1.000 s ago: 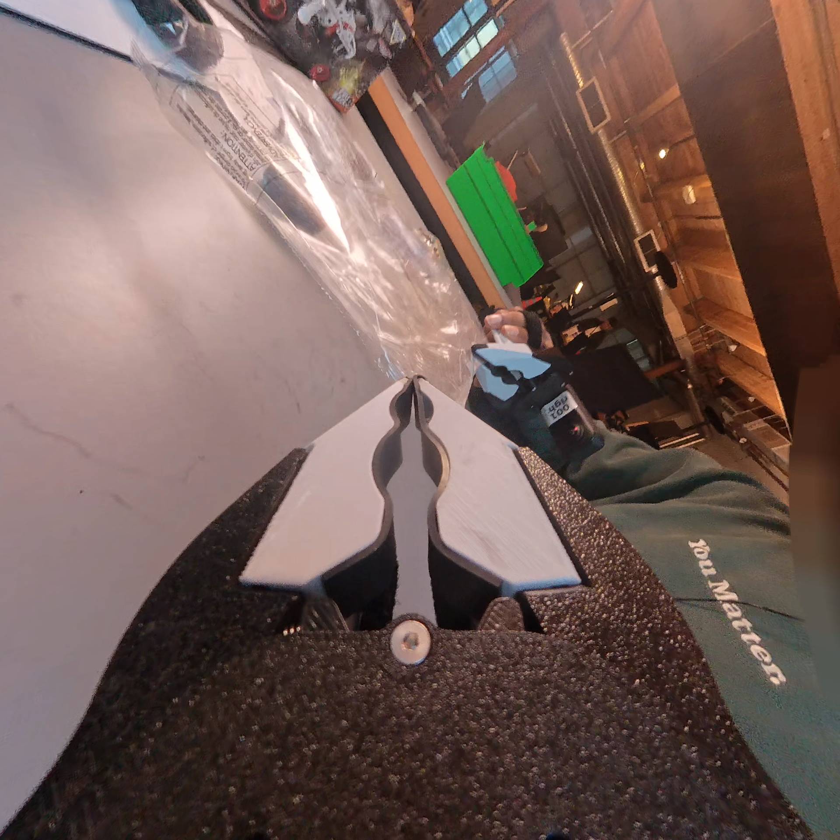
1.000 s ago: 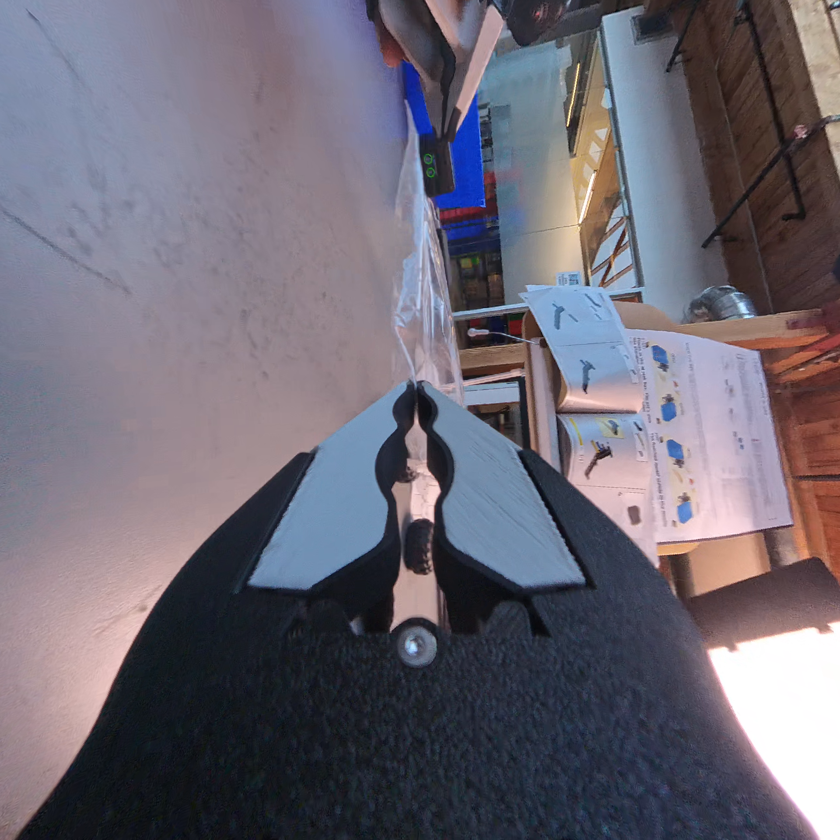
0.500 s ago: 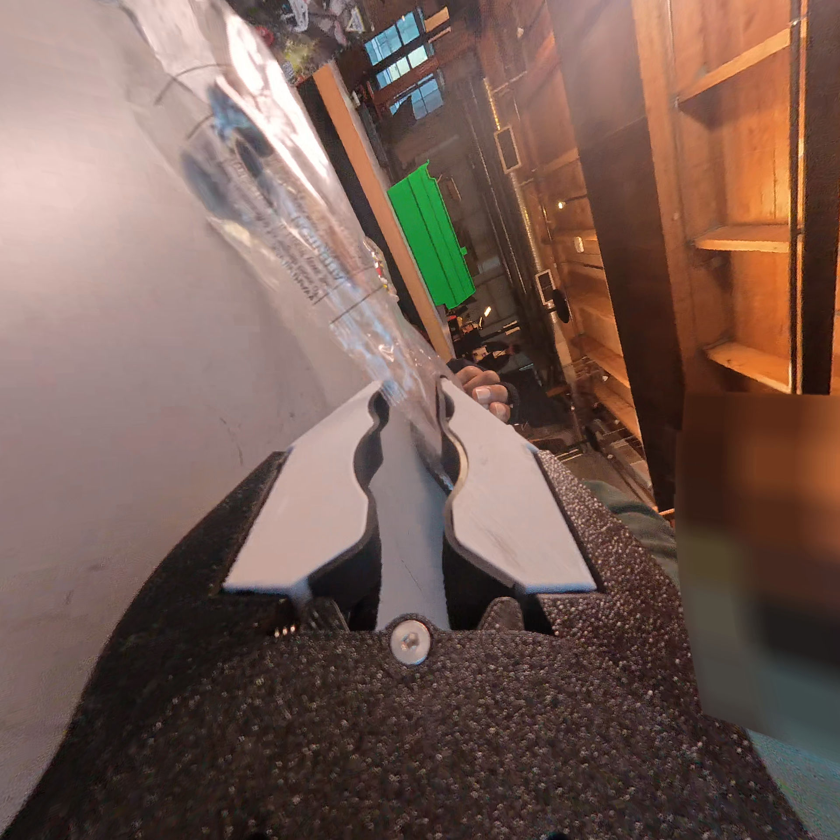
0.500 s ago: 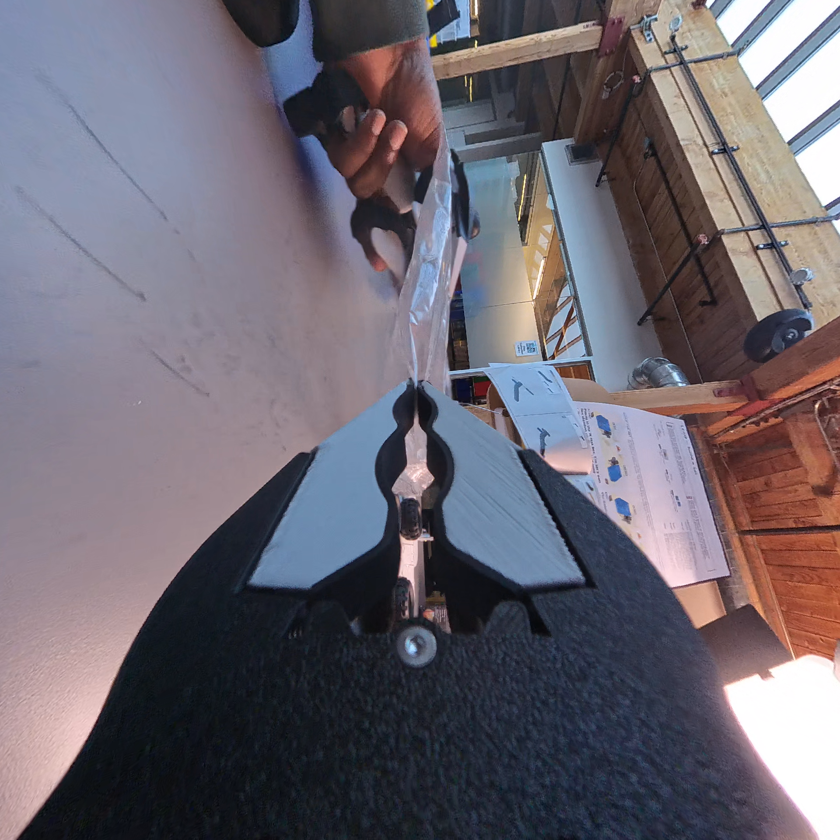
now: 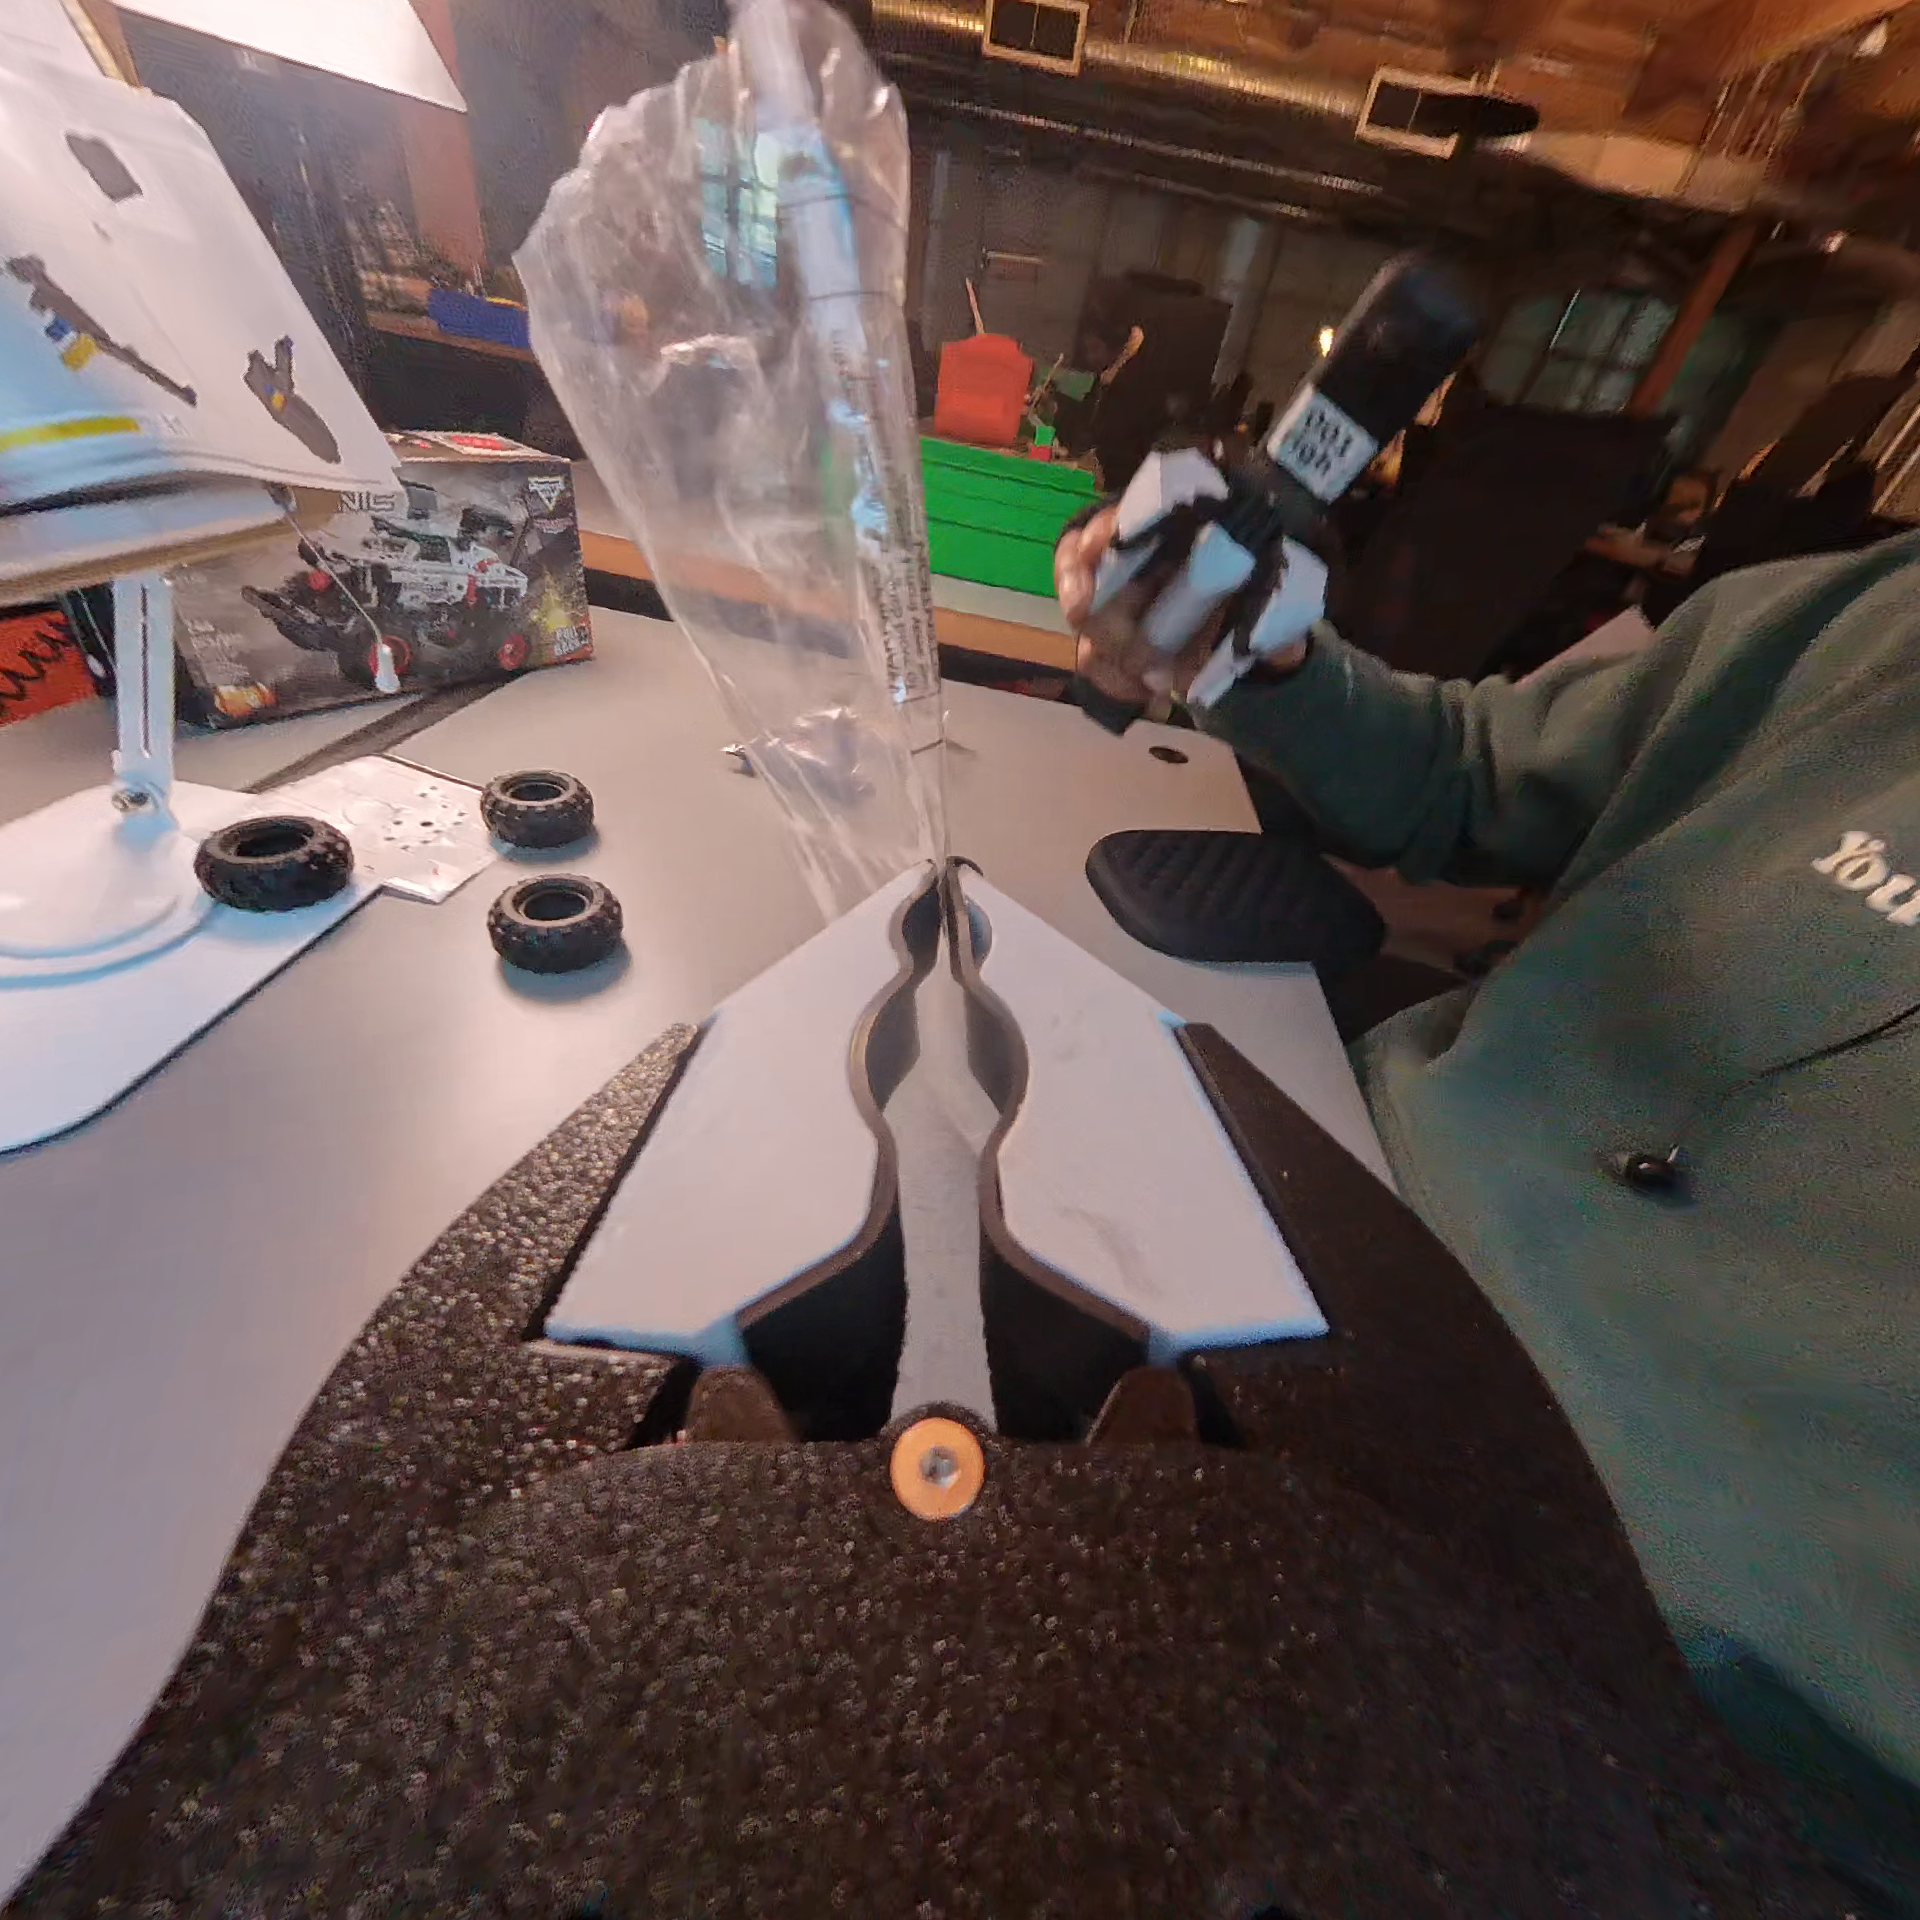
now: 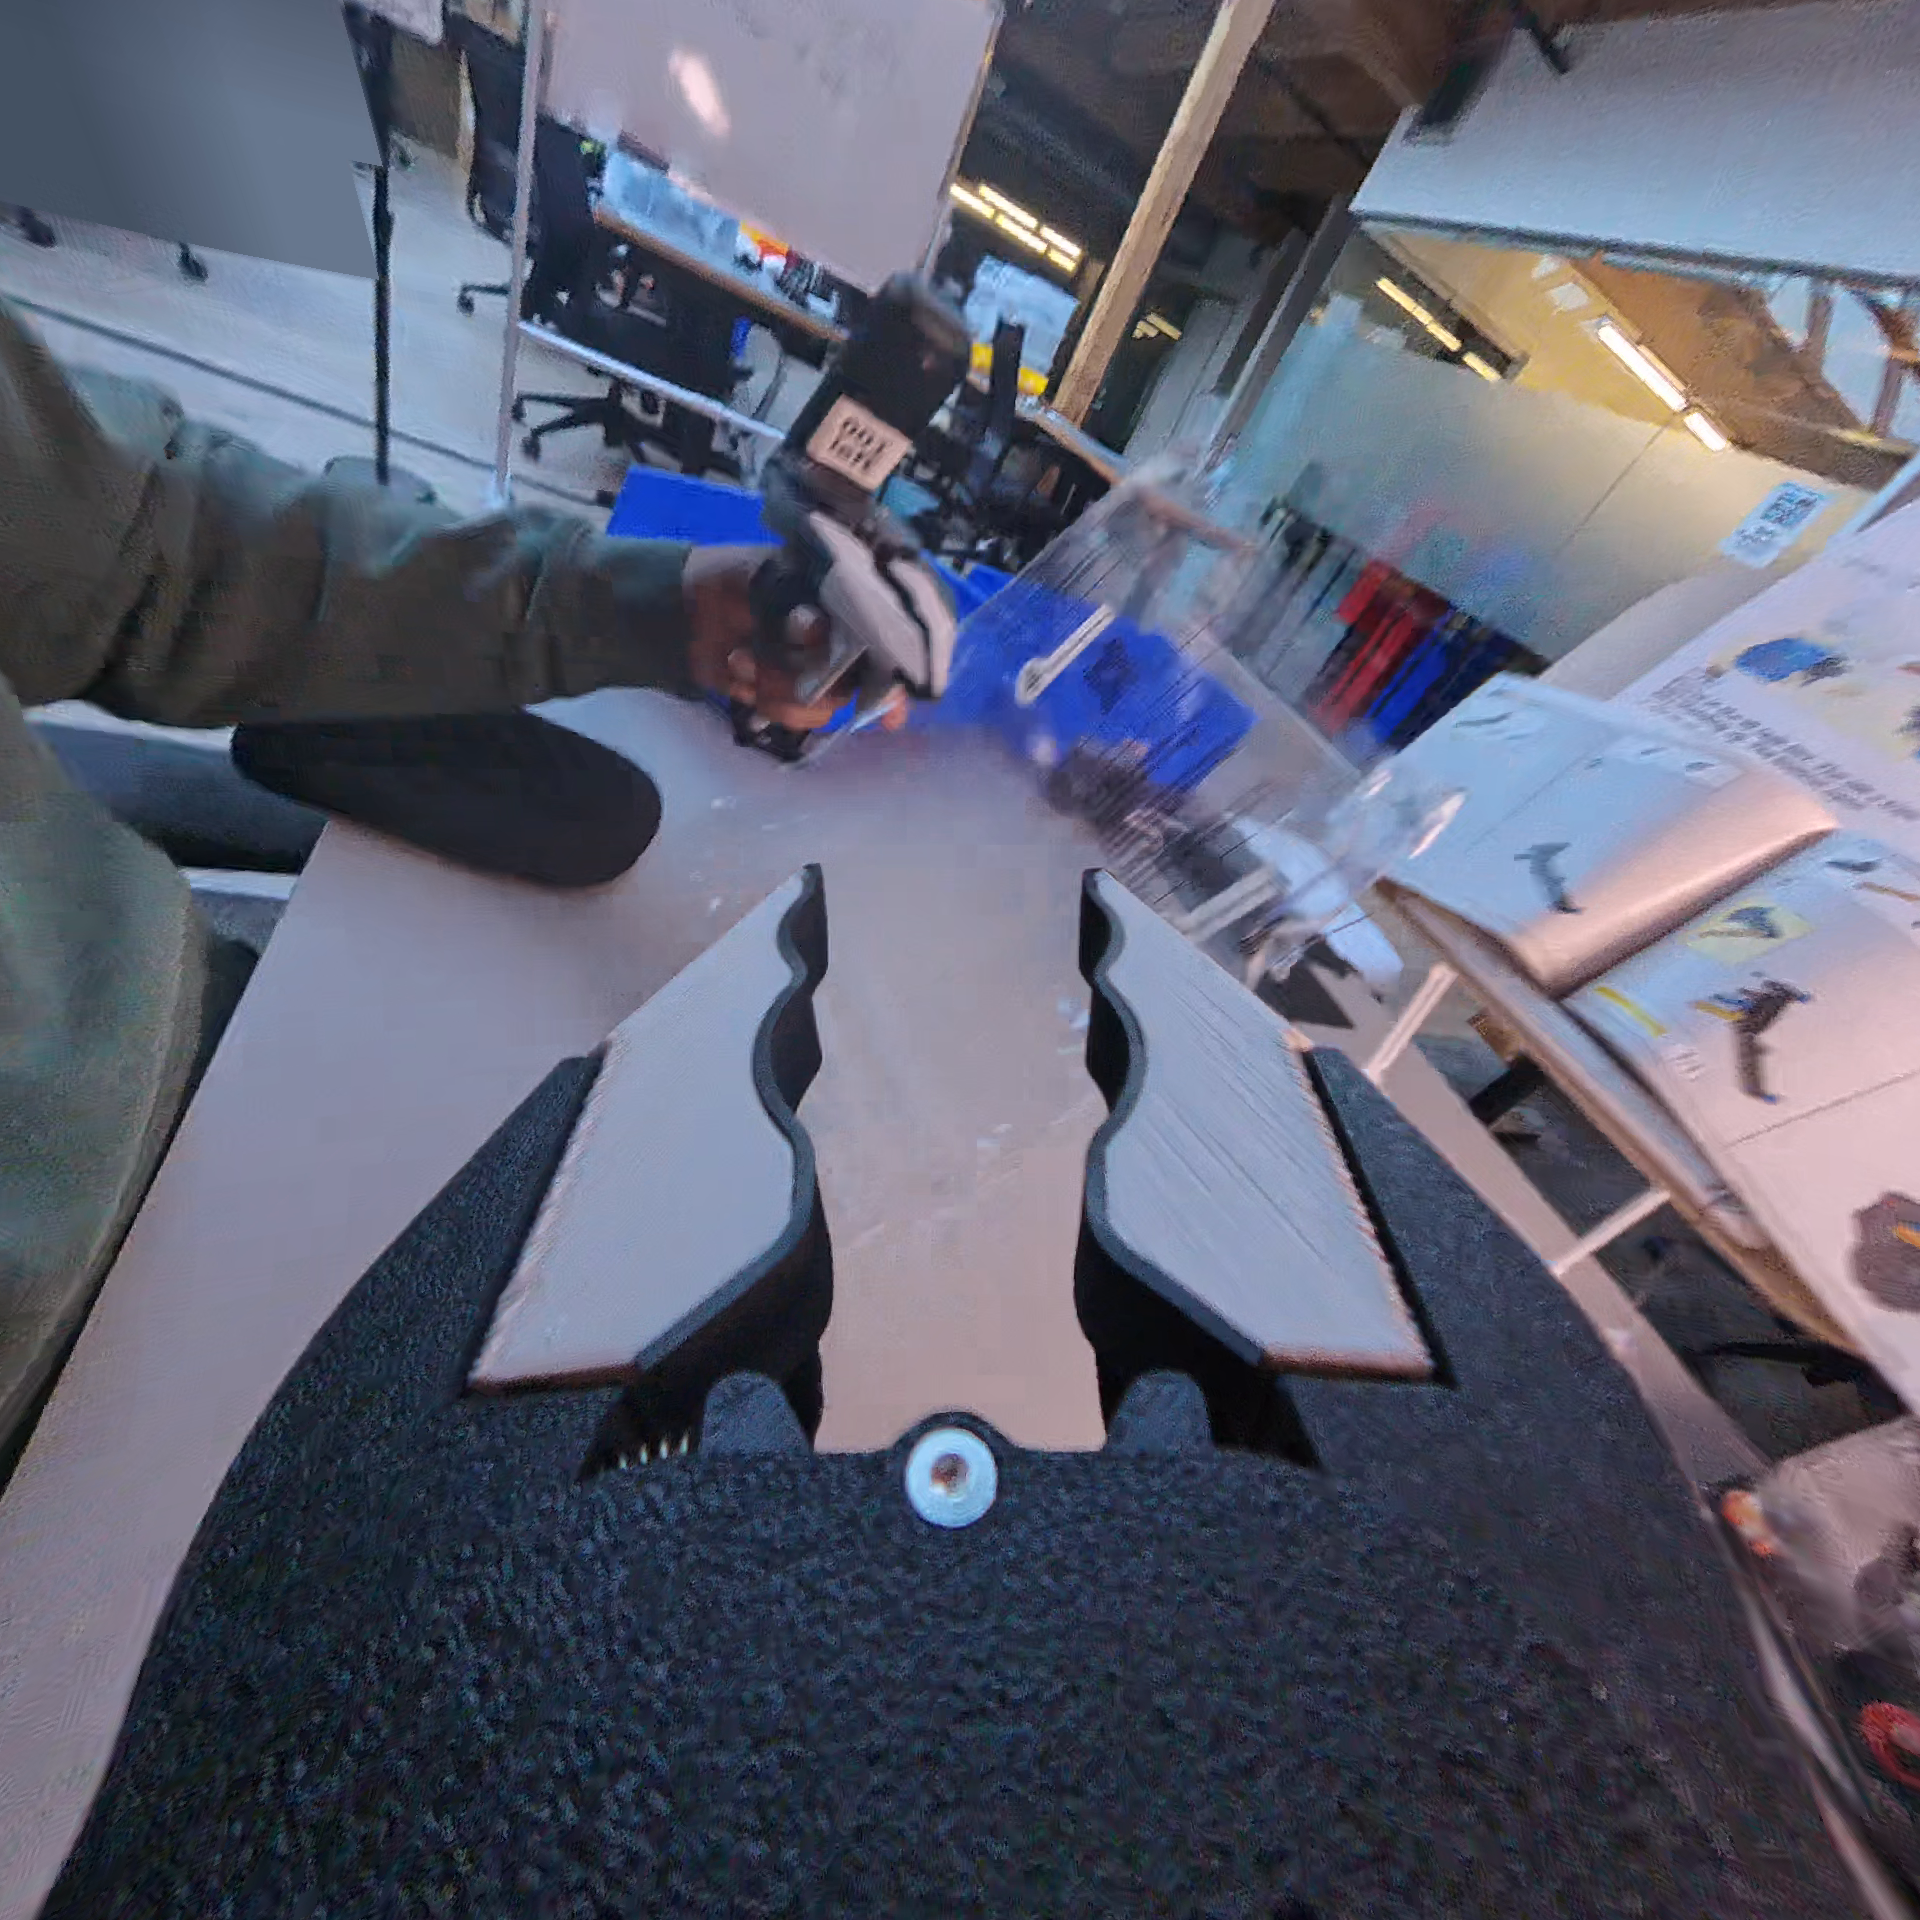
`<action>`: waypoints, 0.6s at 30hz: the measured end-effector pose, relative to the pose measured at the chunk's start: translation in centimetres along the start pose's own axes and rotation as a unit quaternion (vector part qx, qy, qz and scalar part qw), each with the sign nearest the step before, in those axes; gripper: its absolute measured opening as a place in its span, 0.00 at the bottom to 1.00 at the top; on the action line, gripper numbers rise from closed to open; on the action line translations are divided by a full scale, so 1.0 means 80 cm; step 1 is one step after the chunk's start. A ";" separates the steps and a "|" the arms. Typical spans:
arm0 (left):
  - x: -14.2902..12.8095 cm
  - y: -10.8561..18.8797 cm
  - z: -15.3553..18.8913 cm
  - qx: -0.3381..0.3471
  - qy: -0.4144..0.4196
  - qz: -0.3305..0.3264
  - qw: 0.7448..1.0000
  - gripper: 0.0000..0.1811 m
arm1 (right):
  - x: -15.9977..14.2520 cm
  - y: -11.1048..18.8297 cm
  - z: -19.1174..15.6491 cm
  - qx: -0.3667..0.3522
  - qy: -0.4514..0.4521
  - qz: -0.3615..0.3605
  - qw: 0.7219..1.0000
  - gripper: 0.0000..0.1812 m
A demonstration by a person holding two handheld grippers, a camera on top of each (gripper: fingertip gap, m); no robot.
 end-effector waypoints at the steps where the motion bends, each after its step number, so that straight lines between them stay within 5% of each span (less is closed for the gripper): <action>1: 0.003 -0.004 0.006 0.000 -0.024 -0.013 1.000 0.00 | 0.020 0.002 0.015 -0.009 0.015 0.009 1.000 0.26; 4: 0.009 -0.020 0.022 0.007 -0.096 -0.049 0.994 0.00 | 0.068 -0.010 0.042 -0.005 0.095 -0.038 0.995 0.23; 7: 0.016 -0.035 0.036 0.013 -0.164 -0.079 0.983 0.00 | 0.110 -0.027 0.063 0.022 0.136 -0.053 0.989 0.00; 9: 0.021 -0.043 0.042 0.016 -0.196 -0.090 0.976 0.00 | 0.124 -0.037 0.082 0.058 0.111 -0.096 0.987 0.00; 14: 0.034 -0.058 0.058 0.014 -0.260 -0.100 0.960 0.00 | 0.085 -0.069 0.072 0.172 0.129 -0.298 0.930 0.00; 18: 0.044 -0.069 0.065 0.018 -0.282 -0.095 0.954 0.00 | 0.039 -0.095 0.041 0.203 0.173 -0.390 0.881 0.01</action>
Point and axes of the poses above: each gripper's, where its closed fingertips meet, y back along the fingers, x out of its top, z = x × y across the jaws, the point moved 8 cm from there along y, back along the fingers, and after that the axes turned 5 degrees about z, right-handed, at the moved point
